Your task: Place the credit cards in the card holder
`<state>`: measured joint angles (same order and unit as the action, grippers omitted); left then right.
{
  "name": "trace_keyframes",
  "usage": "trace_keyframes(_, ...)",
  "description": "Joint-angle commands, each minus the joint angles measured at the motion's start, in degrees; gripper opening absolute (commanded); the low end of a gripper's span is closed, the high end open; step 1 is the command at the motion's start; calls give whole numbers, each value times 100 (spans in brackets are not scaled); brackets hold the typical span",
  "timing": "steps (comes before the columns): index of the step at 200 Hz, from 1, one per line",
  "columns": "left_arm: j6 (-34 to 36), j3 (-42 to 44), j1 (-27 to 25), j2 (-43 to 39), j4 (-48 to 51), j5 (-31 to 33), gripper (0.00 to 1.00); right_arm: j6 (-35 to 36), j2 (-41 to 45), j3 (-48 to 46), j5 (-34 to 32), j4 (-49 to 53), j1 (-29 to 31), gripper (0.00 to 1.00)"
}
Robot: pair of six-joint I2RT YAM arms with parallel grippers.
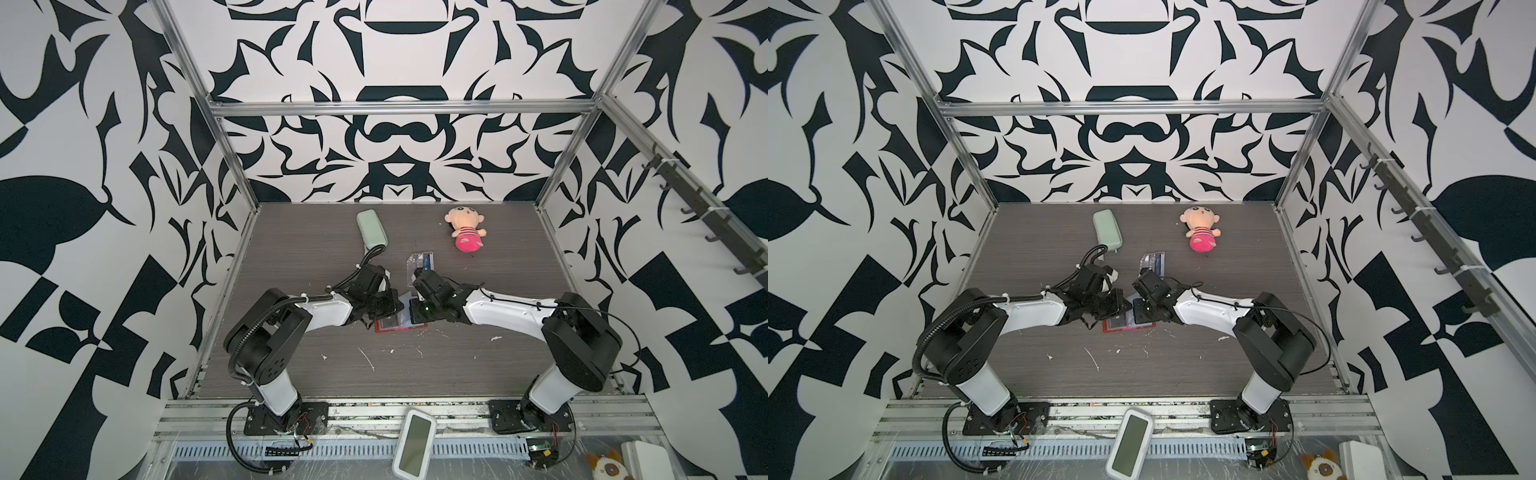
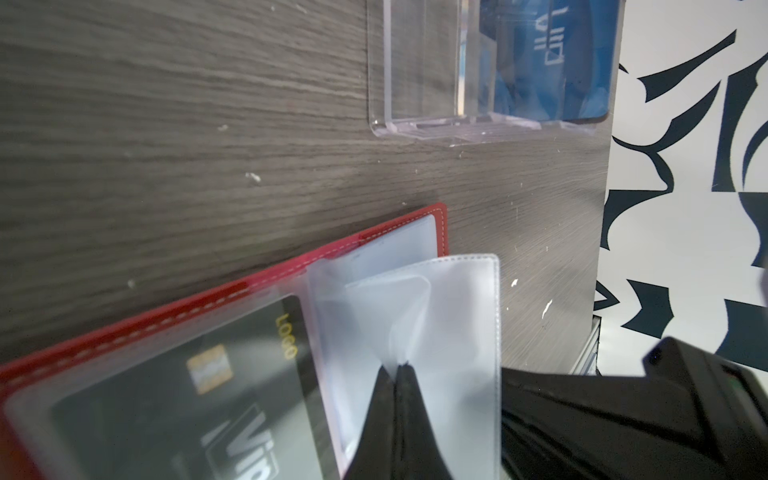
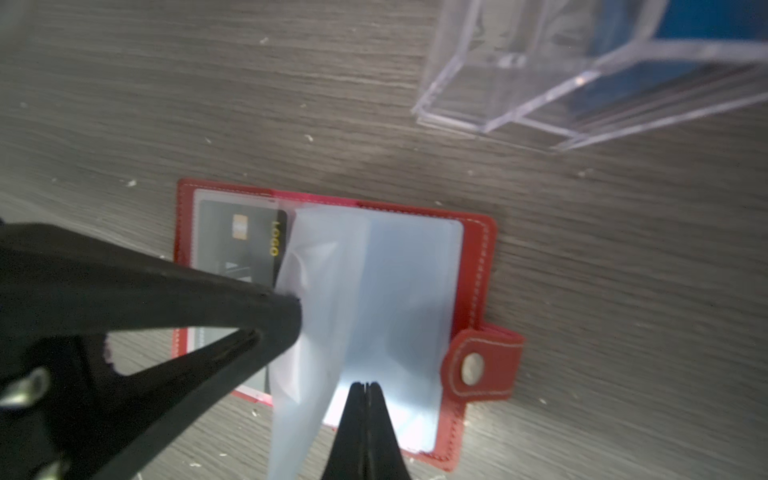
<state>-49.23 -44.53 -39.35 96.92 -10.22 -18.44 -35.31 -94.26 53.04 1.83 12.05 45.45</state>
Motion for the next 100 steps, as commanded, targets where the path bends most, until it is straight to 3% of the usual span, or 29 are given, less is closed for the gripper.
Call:
trace_keyframes(1, 56, 153, -11, -131, 6, 47, 12, -132, -63, 4, 258, -463, -28, 0)
trace_keyframes(15, 54, 211, -11, -243, 19, 135, 27, -138, -109, 2, 351, -594, -28, 2)
trace_keyframes(36, 125, 329, -20, -566, 160, 454, 37, -145, -175, -12, 590, -838, -32, 6)
trace_keyframes(100, 379, 670, -46, -1808, 1136, 2040, 37, 2, -704, 266, 1439, -1093, -19, 13)
